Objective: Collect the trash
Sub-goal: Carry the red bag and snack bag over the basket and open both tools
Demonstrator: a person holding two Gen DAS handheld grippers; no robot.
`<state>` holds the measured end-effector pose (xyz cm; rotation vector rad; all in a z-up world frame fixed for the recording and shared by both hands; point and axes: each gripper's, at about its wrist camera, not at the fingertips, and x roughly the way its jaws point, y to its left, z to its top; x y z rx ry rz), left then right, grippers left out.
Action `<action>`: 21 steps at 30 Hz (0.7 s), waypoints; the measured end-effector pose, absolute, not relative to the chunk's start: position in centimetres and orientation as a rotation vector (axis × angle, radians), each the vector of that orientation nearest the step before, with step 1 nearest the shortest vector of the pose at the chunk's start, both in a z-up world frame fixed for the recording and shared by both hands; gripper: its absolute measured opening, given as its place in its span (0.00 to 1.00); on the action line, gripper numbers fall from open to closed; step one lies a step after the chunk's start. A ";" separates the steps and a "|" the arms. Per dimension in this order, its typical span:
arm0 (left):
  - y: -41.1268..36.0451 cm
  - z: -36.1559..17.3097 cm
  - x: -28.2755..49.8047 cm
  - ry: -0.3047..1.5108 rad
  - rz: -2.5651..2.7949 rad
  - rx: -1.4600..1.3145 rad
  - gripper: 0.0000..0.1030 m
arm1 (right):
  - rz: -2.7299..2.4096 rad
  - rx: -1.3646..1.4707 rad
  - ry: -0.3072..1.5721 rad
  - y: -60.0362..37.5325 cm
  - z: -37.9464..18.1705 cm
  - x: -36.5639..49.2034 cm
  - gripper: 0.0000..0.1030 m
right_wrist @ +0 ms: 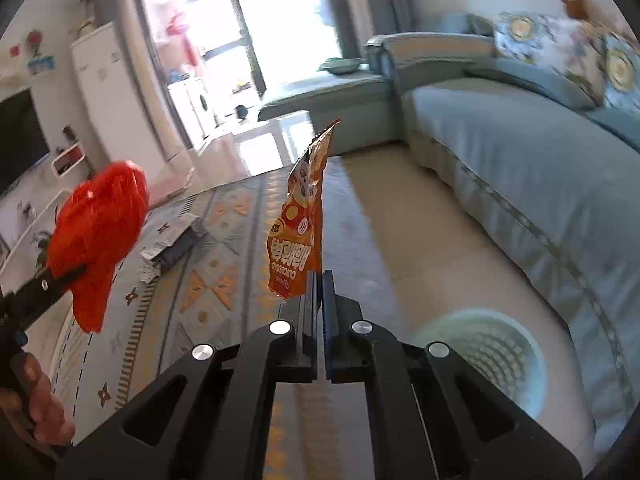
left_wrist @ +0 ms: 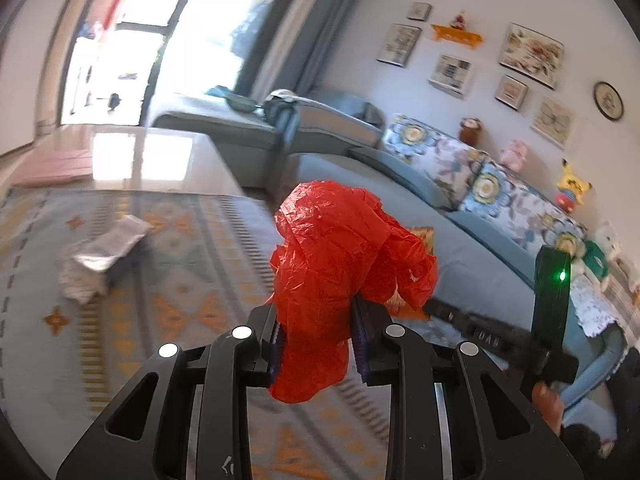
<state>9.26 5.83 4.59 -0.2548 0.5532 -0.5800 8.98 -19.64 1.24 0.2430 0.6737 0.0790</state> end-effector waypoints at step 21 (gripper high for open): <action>-14.9 -6.3 11.6 0.853 -0.707 -0.221 0.27 | -0.283 0.451 0.993 -35.5 -9.6 3.6 0.01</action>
